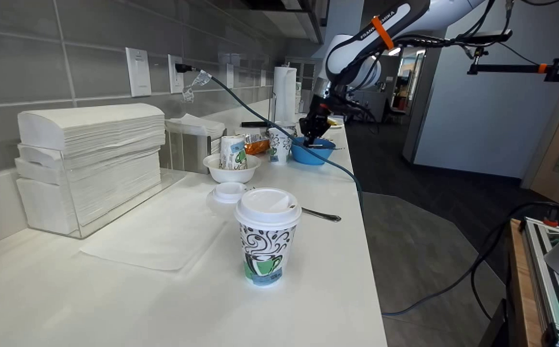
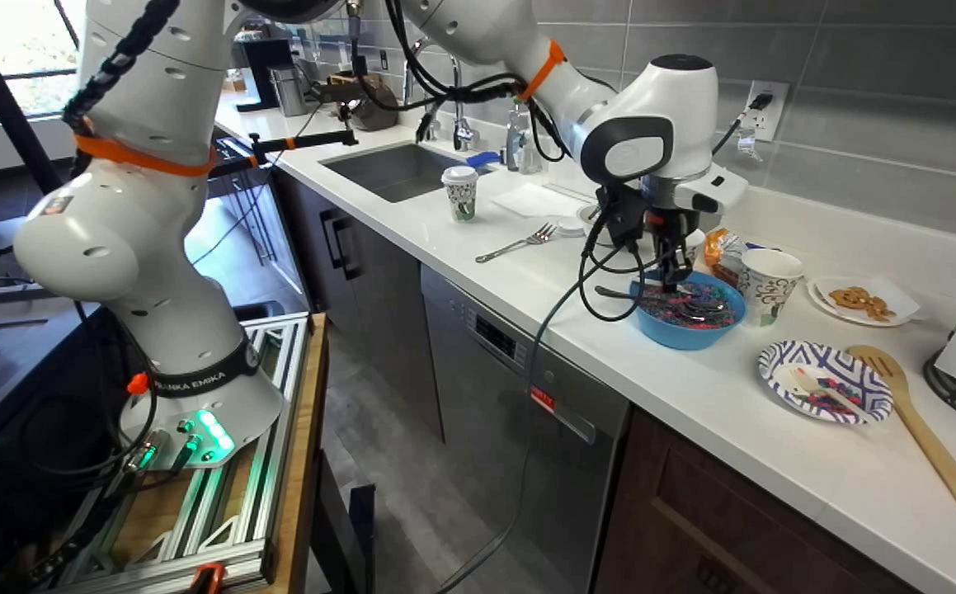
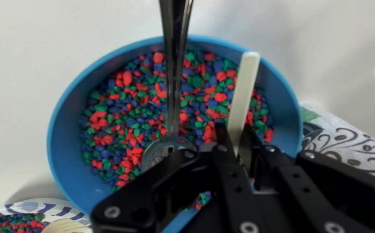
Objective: Use the white knife to place some cereal from the blue bowl into the black and white bowl then put the knife in the second coffee cup from the right.
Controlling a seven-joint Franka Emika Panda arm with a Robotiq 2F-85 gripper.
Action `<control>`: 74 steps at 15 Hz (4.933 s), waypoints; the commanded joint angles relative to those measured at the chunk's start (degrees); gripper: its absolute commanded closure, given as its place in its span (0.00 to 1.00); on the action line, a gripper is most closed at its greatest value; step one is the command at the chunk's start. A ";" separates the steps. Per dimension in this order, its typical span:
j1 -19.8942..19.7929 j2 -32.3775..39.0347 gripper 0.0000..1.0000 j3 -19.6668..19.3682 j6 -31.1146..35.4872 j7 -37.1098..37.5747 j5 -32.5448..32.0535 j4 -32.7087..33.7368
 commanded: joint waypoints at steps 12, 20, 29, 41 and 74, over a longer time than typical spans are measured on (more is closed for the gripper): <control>0.19 -5.94 0.97 -0.18 8.69 -0.35 -0.81 -9.06; 0.17 -8.61 0.97 -0.71 12.23 0.20 -0.91 -13.54; 0.83 -10.88 0.97 -2.25 15.81 1.74 -2.39 -17.25; 0.37 -11.97 0.97 -5.08 13.79 5.32 -4.40 -15.22; -7.16 9.46 0.97 -7.50 -17.78 6.23 -2.94 22.89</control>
